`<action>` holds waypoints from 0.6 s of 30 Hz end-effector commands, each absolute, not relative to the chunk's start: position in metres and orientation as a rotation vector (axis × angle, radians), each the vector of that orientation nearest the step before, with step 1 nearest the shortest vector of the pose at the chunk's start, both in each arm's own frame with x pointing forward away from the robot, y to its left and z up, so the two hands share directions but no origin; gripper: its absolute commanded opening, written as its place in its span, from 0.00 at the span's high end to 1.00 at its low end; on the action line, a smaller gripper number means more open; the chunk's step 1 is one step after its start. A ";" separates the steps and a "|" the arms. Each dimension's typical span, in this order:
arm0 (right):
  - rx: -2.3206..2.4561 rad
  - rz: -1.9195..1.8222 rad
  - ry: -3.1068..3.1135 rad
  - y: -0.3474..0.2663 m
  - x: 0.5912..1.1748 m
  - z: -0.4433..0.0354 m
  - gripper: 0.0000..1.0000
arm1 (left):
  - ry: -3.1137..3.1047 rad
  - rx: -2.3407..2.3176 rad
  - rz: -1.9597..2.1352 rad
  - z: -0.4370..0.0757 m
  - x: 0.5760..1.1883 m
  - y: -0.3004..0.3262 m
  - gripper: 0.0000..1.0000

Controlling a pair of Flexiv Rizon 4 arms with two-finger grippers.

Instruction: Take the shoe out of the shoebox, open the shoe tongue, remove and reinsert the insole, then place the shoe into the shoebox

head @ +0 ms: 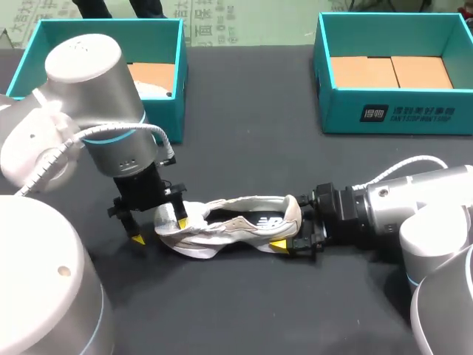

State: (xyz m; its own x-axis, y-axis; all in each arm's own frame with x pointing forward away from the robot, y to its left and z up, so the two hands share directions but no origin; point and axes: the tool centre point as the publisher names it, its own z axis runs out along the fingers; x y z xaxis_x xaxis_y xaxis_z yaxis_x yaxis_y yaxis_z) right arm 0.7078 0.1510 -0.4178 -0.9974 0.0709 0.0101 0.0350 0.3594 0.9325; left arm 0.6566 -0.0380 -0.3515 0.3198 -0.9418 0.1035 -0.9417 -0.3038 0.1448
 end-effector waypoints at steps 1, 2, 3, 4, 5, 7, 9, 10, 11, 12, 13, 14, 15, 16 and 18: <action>0.102 1.753 2.566 0.154 0.709 -0.422 1.00 | -1.765 2.372 0.067 -0.321 0.652 -0.034 0.17; 0.102 1.753 2.566 0.154 0.709 -0.422 1.00 | -1.781 2.355 0.096 -0.313 0.653 -0.036 0.18; 0.102 1.753 2.566 0.154 0.709 -0.422 1.00 | -1.798 2.334 0.129 -0.304 0.654 -0.039 0.18; 0.102 1.753 2.566 0.154 0.709 -0.422 1.00 | -1.817 2.309 0.154 -0.296 0.656 -0.042 0.19; 0.102 1.753 2.566 0.154 0.709 -0.422 1.00 | -1.836 2.287 0.181 -0.288 0.658 -0.046 0.20; 0.102 1.753 2.566 0.154 0.709 -0.422 1.00 | -1.874 2.215 0.230 -0.273 0.664 -0.054 0.19; 0.102 1.753 2.566 0.154 0.709 -0.422 1.00 | -1.925 2.156 0.261 -0.259 0.668 -0.063 0.21; 0.102 1.753 2.566 0.154 0.709 -0.422 1.00 | -1.951 2.113 0.269 -0.253 0.670 -0.068 0.20; 0.102 1.753 2.566 0.154 0.709 -0.422 1.00 | -1.972 2.086 0.279 -0.247 0.671 -0.072 0.20; 0.102 1.753 2.566 0.154 0.709 -0.422 1.00 | -2.000 2.057 0.286 -0.241 0.672 -0.076 0.20; 0.102 1.753 2.566 0.154 0.709 -0.422 1.00 | -2.029 2.018 0.291 -0.235 0.674 -0.081 0.20; 0.102 1.753 2.566 0.154 0.709 -0.422 1.00 | -2.057 1.994 0.297 -0.230 0.675 -0.086 0.21; 0.102 1.753 2.566 0.154 0.709 -0.422 1.00 | -2.090 1.966 0.297 -0.225 0.676 -0.091 0.21; 0.102 1.753 2.566 0.154 0.709 -0.422 1.00 | -2.119 1.928 0.298 -0.220 0.677 -0.096 0.21; 0.102 1.753 2.566 0.154 0.709 -0.422 1.00 | -2.176 1.862 0.292 -0.213 0.680 -0.106 0.22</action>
State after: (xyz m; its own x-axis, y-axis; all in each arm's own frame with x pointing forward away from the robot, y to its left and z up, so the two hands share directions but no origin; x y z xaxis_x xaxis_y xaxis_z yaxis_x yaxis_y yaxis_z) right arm 0.7079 0.1509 -0.4179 -0.9974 0.0710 0.0101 0.0351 0.3594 0.9325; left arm 0.6709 -0.0926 -0.2256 -0.1067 -0.9276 0.3580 -0.9934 0.1150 0.0019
